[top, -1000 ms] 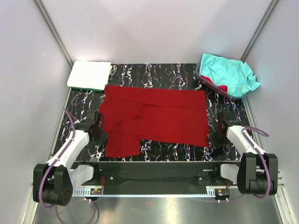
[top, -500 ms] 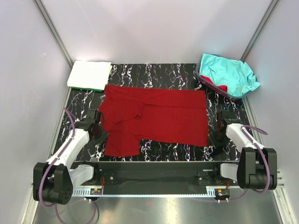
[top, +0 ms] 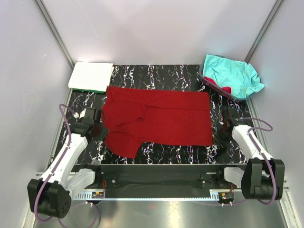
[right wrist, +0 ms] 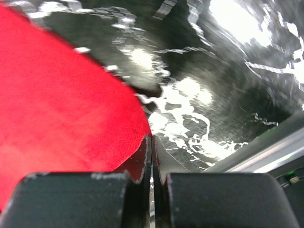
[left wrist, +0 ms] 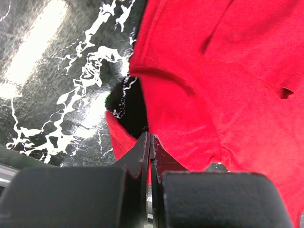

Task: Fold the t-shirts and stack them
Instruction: Fold the tshirt

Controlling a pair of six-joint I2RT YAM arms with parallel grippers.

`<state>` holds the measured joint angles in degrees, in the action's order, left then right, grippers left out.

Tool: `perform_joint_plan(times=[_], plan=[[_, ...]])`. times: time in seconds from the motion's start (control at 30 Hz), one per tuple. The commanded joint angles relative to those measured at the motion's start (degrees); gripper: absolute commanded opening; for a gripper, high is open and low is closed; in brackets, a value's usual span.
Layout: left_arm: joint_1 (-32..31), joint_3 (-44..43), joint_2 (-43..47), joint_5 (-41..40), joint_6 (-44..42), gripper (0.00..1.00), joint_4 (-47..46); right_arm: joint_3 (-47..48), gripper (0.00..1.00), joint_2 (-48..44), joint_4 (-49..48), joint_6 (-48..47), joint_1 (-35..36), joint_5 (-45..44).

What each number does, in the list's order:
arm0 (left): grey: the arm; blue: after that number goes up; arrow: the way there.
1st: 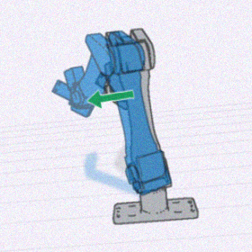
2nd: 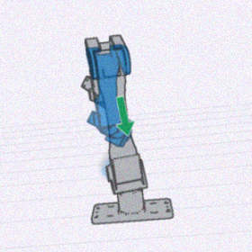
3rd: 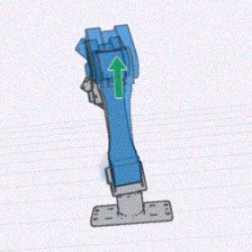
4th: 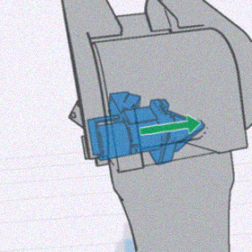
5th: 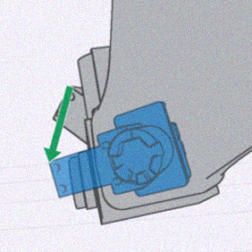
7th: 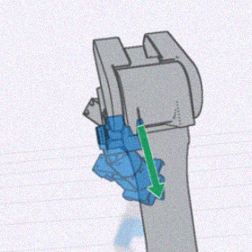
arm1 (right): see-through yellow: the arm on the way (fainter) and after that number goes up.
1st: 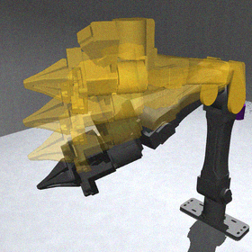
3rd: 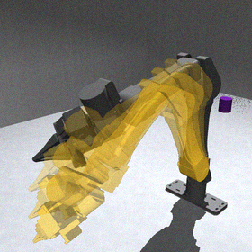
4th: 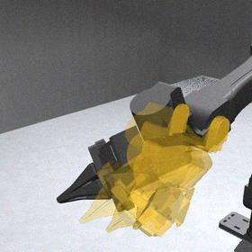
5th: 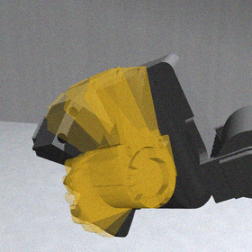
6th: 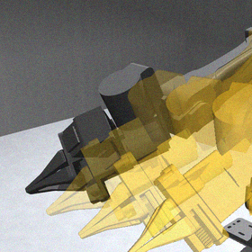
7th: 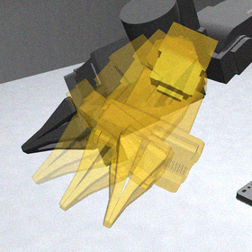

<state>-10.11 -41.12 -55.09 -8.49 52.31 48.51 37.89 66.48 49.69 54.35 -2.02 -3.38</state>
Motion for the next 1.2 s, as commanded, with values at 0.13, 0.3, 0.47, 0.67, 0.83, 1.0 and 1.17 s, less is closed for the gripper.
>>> perform_joint_plan(times=[0.13, 0.3, 0.47, 0.67, 0.83, 1.0, 1.17], plan=[[-1.1, -6.9, -1.5, -1.4, -3.9, 0.00, -3.1, 8.3, 0.00, 0.8, -2.3, -15.3, 0.4, 3.2], [-1.3, -12.8, -5.6, -0.3, -8.1, 0.00, -6.1, 11.5, 0.00, 4.5, -4.6, -20.0, 0.4, 7.2], [-1.2, -20.6, -12.4, -0.9, -11.6, 0.00, -7.7, 16.1, 0.00, 9.5, -6.3, -23.1, 0.4, 8.6], [-1.2, -28.5, -20.7, -0.8, -13.9, 0.00, -8.6, 21.4, 0.00, 15.3, -7.3, -25.0, 0.2, 9.3], [-1.1, -36.5, -27.9, -0.9, -15.5, 0.00, -8.2, 26.3, 0.00, 21.0, -7.8, -25.6, -1.0, 9.2], [0.5, -41.4, -32.7, -1.0, -15.8, 0.00, -8.4, 31.2, 0.00, 26.8, -8.2, -26.7, -2.5, 9.7], [3.2, -44.5, -36.1, -0.2, -16.3, 0.00, -8.1, 36.0, 0.00, 31.6, -8.0, -27.5, -3.4, 10.5]])
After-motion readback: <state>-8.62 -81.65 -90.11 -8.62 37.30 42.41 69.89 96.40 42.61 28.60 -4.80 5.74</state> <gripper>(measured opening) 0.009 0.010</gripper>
